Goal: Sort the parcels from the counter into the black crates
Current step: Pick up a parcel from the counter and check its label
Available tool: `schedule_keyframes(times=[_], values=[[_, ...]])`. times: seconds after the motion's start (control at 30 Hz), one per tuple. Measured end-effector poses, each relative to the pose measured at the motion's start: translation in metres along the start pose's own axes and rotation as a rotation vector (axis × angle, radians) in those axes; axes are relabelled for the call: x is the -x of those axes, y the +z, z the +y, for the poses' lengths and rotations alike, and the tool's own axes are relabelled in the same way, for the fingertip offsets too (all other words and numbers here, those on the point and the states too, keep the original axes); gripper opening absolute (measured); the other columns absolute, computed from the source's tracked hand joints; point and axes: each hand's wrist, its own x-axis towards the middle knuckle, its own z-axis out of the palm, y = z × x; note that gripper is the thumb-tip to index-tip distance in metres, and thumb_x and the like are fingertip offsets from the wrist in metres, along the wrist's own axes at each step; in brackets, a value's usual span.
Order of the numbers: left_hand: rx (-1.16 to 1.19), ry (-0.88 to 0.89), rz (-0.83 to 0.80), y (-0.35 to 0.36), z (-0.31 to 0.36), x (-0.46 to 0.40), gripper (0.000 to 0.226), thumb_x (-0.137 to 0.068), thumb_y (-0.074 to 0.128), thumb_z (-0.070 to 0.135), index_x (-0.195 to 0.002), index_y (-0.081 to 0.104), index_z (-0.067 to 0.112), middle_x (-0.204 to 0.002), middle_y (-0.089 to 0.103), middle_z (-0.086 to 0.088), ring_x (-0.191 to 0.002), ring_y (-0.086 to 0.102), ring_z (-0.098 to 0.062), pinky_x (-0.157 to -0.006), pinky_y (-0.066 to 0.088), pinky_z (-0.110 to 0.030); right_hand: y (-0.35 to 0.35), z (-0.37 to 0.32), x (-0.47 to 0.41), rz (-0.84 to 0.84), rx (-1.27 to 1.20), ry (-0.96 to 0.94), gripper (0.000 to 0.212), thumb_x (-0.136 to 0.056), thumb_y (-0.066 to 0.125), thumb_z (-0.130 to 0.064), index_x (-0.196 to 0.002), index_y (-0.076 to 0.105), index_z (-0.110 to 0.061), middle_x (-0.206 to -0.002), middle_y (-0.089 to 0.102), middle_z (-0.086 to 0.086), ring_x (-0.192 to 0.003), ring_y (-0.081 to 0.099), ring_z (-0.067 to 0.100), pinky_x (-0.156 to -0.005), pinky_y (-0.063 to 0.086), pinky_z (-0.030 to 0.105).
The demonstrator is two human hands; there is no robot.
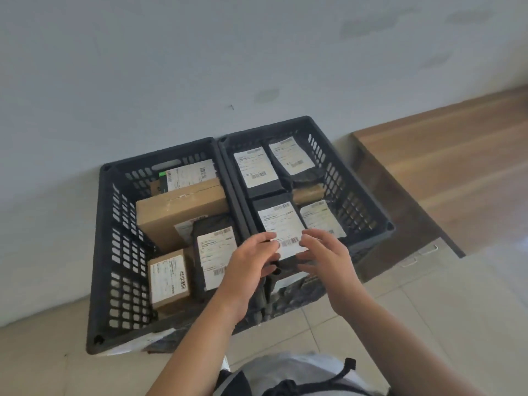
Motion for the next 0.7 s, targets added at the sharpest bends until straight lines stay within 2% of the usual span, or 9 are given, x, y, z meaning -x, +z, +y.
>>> schedule_keyframes(times=[0.1,0.3,0.43,0.7], values=[[-0.013,-0.012,-0.049,0.057,-0.004,0.002,0.017,-0.102,0.06,0.033,-0.115,0.071,0.032,-0.116,0.073,0.004,-0.105,0.072,-0.011,-0.098,0.057,-0.034,-0.055,0.004,-0.002,0.046,-0.1,0.0,0.013,-0.102,0.061,-0.026,-0.11,0.071,-0.023,-0.103,0.073,0.004,-0.095,0.072,0.022,-0.087,0.062,0.039],[-0.044,-0.084,-0.188,0.167,-0.012,-0.009,0.019,-0.102,0.06,0.028,-0.118,0.07,0.027,-0.113,0.076,0.001,-0.107,0.073,-0.015,-0.095,0.059,-0.036,-0.169,0.036,0.0,0.232,-0.283,0.016,0.017,-0.103,0.06,-0.028,-0.105,0.073,-0.018,-0.105,0.073,0.014,-0.095,0.071,0.029,-0.079,0.059,0.037],[-0.103,-0.111,-0.321,0.237,-0.007,-0.019,0.019,-0.103,0.059,0.025,-0.118,0.071,0.023,-0.111,0.077,-0.003,-0.108,0.073,-0.021,-0.098,0.058,-0.041,-0.232,0.049,0.003,0.381,-0.459,0.019,0.02,-0.105,0.057,-0.026,-0.105,0.072,-0.012,-0.1,0.071,0.014,-0.083,0.068,0.022,-0.072,0.057,0.033],[-0.21,-0.134,-0.573,0.385,0.006,-0.056,0.019,-0.102,0.06,0.017,-0.117,0.071,0.012,-0.113,0.075,-0.015,-0.101,0.072,-0.026,-0.096,0.057,-0.042,-0.364,0.068,0.0,0.707,-0.709,-0.002,0.029,-0.106,0.052,-0.029,-0.104,0.072,-0.008,-0.096,0.074,0.012,-0.083,0.069,0.024,-0.082,0.056,0.043]])
